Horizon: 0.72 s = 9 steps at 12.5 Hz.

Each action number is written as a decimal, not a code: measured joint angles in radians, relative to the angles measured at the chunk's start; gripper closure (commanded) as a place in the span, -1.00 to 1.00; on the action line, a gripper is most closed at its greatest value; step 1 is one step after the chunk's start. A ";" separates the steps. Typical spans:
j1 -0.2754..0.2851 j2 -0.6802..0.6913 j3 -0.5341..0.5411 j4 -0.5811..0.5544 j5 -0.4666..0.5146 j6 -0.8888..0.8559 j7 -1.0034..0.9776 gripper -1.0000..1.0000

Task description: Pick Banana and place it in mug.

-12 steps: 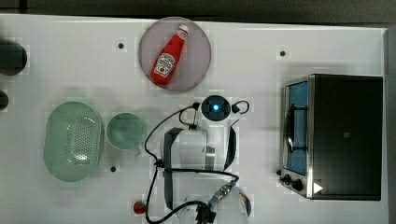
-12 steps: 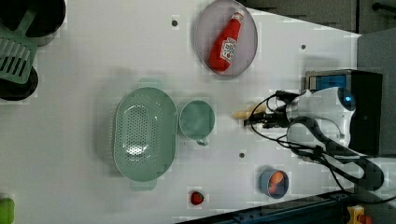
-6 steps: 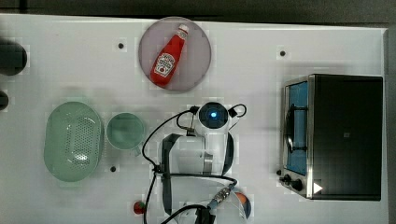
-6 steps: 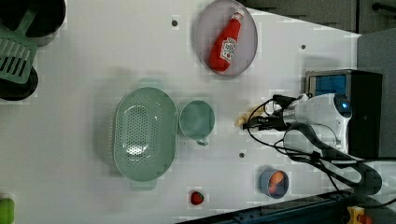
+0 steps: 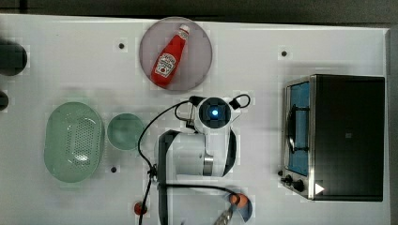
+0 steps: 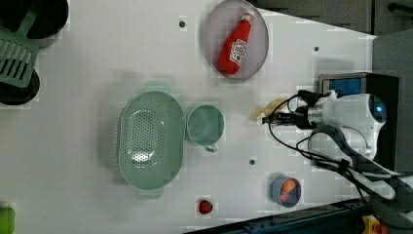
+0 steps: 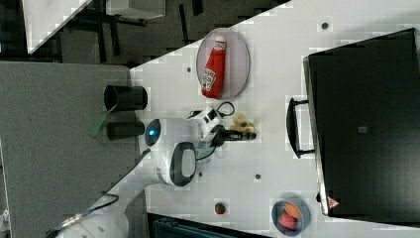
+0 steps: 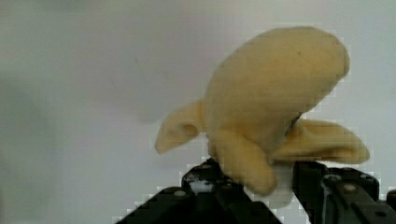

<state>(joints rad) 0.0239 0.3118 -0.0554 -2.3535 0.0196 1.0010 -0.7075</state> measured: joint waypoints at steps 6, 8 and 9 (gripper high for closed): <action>-0.014 -0.337 0.026 0.119 -0.028 -0.381 0.000 0.30; -0.008 -0.406 0.041 0.215 -0.002 -0.475 0.014 0.30; -0.011 -0.427 0.060 0.260 -0.002 -0.519 0.021 0.30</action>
<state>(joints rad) 0.0129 -0.1152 0.0045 -2.0938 0.0180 0.4822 -0.6860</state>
